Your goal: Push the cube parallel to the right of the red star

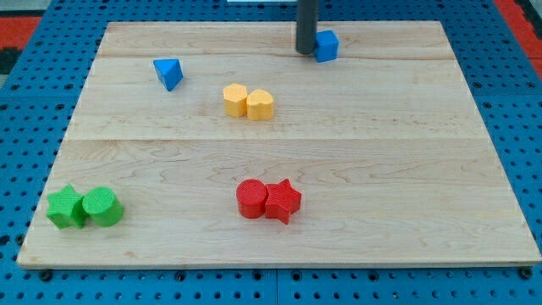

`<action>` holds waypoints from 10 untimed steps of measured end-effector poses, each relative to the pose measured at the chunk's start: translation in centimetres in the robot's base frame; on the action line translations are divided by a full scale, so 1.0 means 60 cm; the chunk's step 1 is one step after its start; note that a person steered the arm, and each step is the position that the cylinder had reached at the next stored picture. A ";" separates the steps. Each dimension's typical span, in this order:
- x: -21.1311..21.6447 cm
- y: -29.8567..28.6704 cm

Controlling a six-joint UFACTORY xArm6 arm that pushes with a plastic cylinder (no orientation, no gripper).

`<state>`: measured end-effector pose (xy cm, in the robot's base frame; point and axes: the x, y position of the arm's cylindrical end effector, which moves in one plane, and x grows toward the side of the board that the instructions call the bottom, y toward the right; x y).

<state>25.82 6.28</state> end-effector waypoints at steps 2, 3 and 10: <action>-0.063 -0.026; -0.054 0.042; 0.265 0.231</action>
<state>41.73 20.13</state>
